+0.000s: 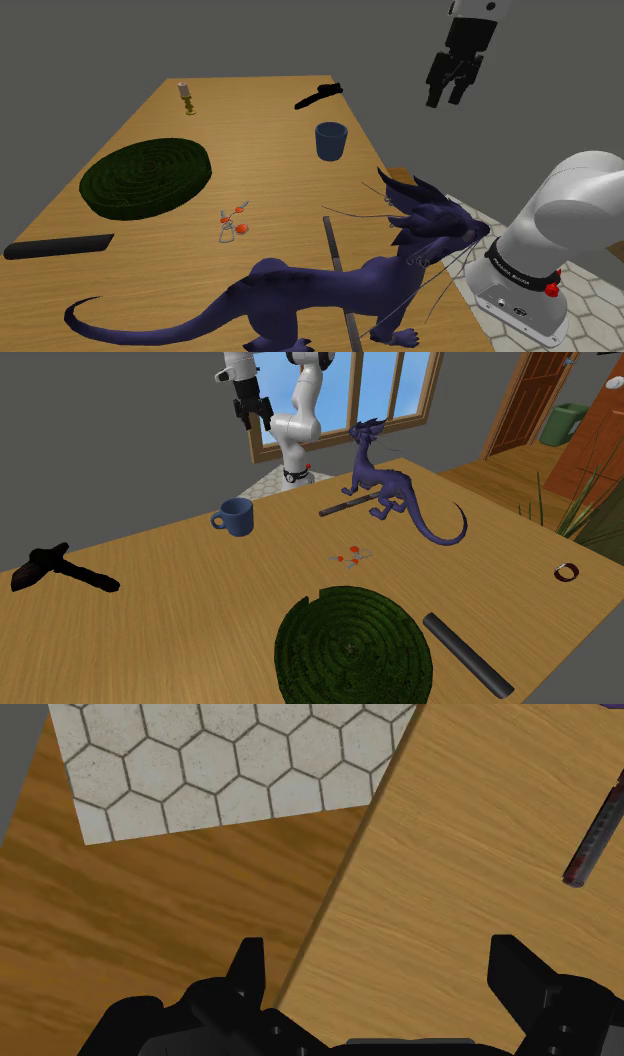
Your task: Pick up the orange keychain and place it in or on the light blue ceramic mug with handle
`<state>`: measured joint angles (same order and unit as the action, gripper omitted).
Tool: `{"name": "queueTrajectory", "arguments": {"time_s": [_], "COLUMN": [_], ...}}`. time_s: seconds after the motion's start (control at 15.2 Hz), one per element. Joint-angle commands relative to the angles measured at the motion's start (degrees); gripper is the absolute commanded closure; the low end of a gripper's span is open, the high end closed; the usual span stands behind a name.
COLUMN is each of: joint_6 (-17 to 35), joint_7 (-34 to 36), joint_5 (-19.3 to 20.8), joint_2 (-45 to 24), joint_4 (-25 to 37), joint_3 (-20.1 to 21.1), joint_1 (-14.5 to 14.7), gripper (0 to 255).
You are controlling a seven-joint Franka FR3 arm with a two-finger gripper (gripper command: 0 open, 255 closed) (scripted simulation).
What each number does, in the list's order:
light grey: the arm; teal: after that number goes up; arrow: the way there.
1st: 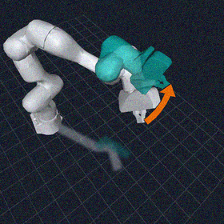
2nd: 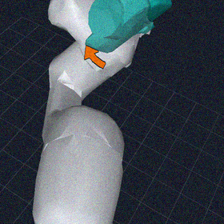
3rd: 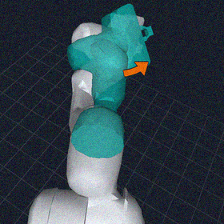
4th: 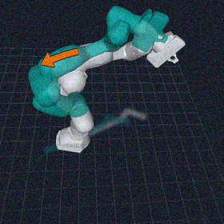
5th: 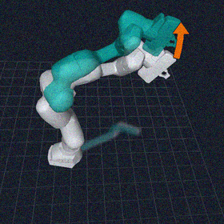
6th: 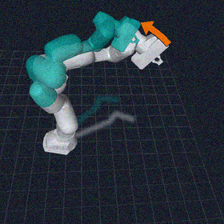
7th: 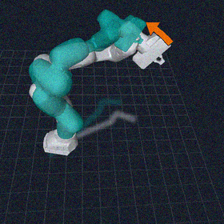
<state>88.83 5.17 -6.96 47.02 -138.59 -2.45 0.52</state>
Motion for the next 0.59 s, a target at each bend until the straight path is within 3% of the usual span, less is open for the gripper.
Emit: {"name": "queueTrajectory", "arguments": {"time_s": [0.0, 0.53], "joint_6": [0.0, 8.7], "joint_7": [0.0, 10.4], "joint_5": [0.0, -5.4], "joint_2": [0.0, -8.4], "joint_4": [0.0, 0.9], "joint_3": [0.0, 10.6], "joint_1": [0.0, 3.1], "gripper": [0, 0]}}
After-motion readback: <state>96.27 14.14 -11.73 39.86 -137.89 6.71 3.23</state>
